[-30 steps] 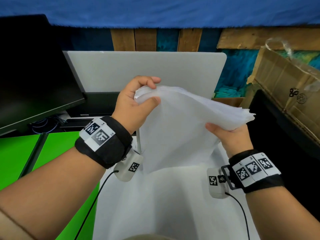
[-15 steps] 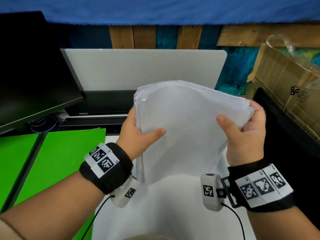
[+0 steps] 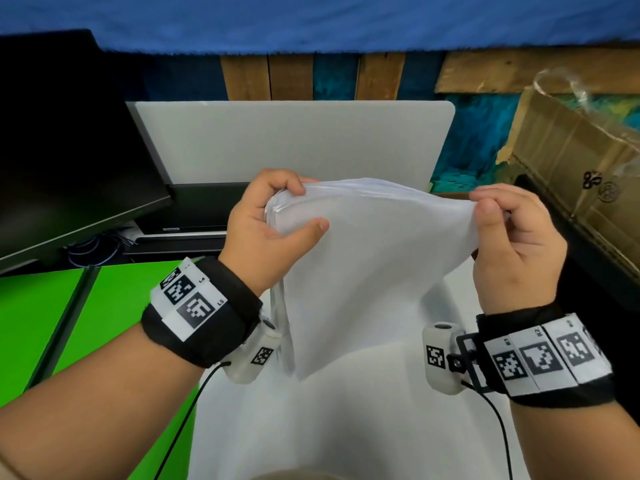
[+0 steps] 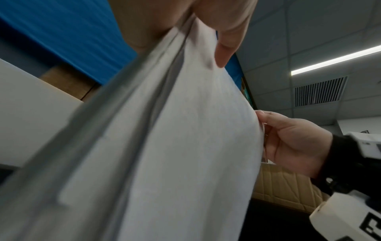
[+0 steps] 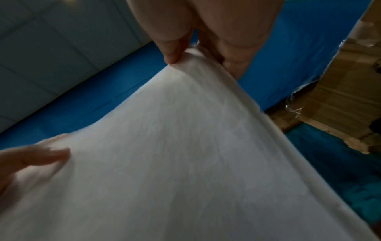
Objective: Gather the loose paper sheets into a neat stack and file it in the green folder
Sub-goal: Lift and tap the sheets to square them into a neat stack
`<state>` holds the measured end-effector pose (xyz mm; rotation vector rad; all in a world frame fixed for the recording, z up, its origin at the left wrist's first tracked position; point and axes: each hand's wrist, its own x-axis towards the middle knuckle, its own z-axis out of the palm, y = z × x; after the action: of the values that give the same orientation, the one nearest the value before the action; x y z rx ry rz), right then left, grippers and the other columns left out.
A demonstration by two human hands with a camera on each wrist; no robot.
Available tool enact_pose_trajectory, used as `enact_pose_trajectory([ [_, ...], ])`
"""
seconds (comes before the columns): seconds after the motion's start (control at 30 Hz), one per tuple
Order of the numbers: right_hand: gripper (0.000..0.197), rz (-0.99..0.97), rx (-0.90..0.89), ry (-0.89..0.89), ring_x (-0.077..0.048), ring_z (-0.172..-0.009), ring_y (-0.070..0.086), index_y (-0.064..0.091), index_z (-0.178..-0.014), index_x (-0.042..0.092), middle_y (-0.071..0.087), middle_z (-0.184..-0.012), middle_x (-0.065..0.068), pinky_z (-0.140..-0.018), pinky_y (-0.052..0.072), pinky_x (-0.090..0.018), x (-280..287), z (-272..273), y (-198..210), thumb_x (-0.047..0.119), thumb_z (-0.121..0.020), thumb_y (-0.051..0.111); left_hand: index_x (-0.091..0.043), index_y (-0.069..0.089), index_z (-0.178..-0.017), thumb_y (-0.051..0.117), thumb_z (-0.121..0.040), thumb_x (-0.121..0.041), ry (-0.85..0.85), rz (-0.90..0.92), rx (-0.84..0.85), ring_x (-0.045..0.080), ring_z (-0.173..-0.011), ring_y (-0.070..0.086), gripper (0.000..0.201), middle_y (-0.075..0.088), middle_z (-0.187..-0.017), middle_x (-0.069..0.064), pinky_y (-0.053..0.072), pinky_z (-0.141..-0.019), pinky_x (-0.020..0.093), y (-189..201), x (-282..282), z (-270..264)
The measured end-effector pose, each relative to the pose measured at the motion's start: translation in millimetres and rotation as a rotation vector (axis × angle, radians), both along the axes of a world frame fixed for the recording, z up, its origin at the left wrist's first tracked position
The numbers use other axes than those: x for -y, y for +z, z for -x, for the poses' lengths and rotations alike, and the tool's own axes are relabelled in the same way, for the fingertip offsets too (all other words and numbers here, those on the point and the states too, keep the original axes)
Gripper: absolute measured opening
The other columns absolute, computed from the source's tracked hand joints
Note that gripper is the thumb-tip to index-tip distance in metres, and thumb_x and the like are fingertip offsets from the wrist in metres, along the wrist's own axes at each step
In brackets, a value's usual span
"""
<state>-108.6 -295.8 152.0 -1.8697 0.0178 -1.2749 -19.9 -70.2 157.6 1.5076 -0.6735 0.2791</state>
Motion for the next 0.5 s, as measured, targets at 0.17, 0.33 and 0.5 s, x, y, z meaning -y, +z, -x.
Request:
enact_pose_trajectory([
  [0.17,0.036,0.206,-0.225,-0.185,-0.027,-0.118,0.050,0.061,-0.112,0.021,0.056,-0.121,-0.007,-0.100,0.039,-0.040,2,3,9,0.035,-0.080,0.058,-0.040,0.051,-0.086,0.071,-0.074,-0.004,0.075,-0.138,0.008,-0.008,-0.076,0.057,0.043,0.058,-0.086,-0.016,0.046,-0.072,0.008,-2,11,1],
  [0.33,0.049,0.688,-0.501,-0.141,-0.024,-0.103,0.063,0.058,-0.119,0.027,0.068,-0.107,0.002,-0.091,0.042,-0.048,-27,-2,30,0.040,-0.072,0.061,-0.037,0.058,-0.087,0.069,-0.076,-0.013,0.005,-0.344,0.205,-0.004,-0.068,0.055,0.029,0.059,-0.070,-0.023,0.042,-0.066,0.007,12,36,15],
  [0.5,0.019,0.467,-0.482,-0.008,-0.029,-0.067,0.064,0.072,-0.082,0.017,0.070,-0.070,-0.006,-0.061,0.053,-0.040,-24,0,29,0.030,-0.077,0.060,-0.035,0.061,-0.094,0.072,-0.069,-0.021,0.000,-0.414,0.101,-0.007,-0.075,0.060,0.031,0.062,-0.073,-0.032,0.045,-0.072,0.007,-1,23,9],
])
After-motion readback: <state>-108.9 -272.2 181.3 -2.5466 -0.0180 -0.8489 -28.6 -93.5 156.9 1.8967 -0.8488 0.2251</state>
